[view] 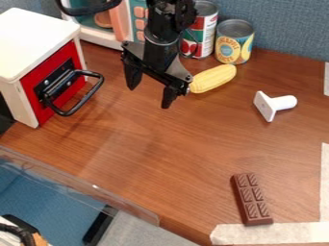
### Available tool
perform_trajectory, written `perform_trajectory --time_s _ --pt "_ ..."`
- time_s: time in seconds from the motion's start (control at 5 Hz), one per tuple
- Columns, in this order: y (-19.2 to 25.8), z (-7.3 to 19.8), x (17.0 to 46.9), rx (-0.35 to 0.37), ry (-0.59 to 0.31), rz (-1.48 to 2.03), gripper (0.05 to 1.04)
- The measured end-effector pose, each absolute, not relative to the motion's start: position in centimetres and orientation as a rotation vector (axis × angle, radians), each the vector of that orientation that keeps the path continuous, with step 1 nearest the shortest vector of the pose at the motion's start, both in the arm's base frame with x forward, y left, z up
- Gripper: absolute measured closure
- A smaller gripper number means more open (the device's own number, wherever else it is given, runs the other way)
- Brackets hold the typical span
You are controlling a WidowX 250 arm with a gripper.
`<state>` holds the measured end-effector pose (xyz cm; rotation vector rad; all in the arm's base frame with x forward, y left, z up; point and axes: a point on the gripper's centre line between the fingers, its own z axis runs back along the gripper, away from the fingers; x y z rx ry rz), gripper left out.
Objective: Opened the drawer
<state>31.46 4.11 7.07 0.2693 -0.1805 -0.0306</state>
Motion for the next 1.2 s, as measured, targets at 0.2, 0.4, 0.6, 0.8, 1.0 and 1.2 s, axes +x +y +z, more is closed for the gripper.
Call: perform_trajectory --time_s 0.2,0.4,0.6,0.8,1.0,1.2 --pt "4.1 6.1 31.0 0.27 -0.148 -0.03 0.083" --pt "5.3 5.2 30.0 0.307 -0.13 -0.028 0.083" --pt "6.0 4.9 29.8 0.335 -0.137 -0.035 0.083" --pt "6.8 4.6 29.3 0.336 -0.119 -0.042 0.083" --pt "7.8 4.8 29.2 0.343 -0.109 -0.051 0.083" --pt "8.6 5.4 30.1 0.373 -0.123 -0.04 0.083"
